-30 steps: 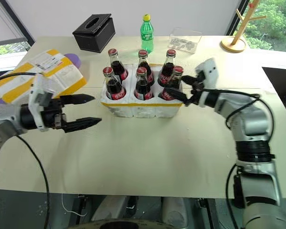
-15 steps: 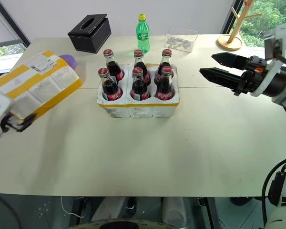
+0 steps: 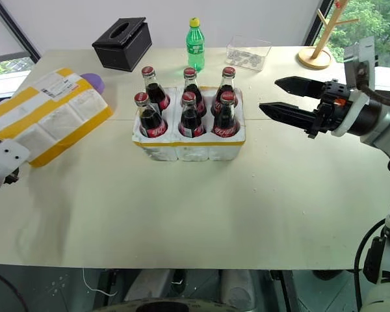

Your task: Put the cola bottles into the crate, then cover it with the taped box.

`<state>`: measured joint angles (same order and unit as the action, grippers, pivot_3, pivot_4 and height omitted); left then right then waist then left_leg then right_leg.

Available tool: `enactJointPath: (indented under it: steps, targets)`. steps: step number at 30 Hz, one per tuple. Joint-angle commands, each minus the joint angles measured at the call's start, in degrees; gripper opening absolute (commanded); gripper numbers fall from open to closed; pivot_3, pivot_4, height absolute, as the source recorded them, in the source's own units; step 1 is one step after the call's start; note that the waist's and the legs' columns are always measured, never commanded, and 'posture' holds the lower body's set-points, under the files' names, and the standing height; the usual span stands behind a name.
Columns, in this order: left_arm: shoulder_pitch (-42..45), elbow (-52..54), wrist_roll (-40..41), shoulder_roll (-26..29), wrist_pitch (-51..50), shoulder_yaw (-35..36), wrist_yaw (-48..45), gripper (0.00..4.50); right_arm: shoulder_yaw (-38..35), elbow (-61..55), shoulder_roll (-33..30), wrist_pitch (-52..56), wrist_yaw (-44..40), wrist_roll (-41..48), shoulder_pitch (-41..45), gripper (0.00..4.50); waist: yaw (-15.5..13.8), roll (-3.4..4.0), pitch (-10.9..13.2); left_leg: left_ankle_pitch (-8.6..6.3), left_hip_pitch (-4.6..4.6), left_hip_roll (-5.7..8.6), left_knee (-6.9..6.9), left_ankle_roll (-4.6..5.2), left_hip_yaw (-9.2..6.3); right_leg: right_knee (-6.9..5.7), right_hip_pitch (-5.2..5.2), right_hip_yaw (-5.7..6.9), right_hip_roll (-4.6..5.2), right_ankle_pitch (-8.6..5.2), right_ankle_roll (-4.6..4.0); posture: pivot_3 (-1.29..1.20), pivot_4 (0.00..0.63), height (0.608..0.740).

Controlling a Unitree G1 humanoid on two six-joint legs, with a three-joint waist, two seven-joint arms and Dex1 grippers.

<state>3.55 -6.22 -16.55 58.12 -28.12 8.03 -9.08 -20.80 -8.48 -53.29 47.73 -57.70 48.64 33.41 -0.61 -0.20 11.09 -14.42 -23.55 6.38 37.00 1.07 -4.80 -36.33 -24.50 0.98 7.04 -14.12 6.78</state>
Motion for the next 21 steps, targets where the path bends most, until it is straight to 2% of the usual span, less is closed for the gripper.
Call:
enactJointPath:
  steps: [1,10,18,21]
  targets:
    - [4.54,-8.95,-3.11,-0.09,4.97,-1.09,3.66,4.5,-3.26,-2.94,-0.94,0.02,1.28,1.96,-0.15,4.43,-0.14,-0.01,0.0,0.0,0.0,0.0,0.01,0.0,0.0,0.0,0.01,0.0,0.0,0.0,0.0,0.0,0.15,0.739]
    - [16.77,-29.02,-6.83,-1.29,18.39,-8.18,6.48,4.5,-6.01,-6.01,-2.08,0.89,2.58,4.37,-2.99,4.43,-0.22,-0.09,-0.05,0.01,0.0,0.01,0.16,0.0,0.01,0.0,0.07,-0.01,-0.01,0.15,0.05,0.0,0.15,0.739]
    - [21.15,-37.58,-8.72,-1.55,23.99,-11.61,8.07,4.5,-6.76,-7.15,-2.83,1.21,3.76,5.79,-4.2,4.43,0.0,-0.12,-0.07,0.02,0.0,-0.02,0.15,0.01,0.1,-0.02,0.03,-0.11,-0.04,0.17,0.05,0.0,0.15,0.739]
    - [21.21,-38.86,-8.13,-1.87,24.3,-11.11,7.99,3.6,-7.05,-7.39,-3.19,1.31,3.81,5.98,-4.49,4.5,-0.1,-0.12,-0.07,0.02,0.0,-0.03,0.17,0.01,0.11,-0.05,0.02,-0.12,-0.05,0.17,0.05,0.0,0.15,0.739]
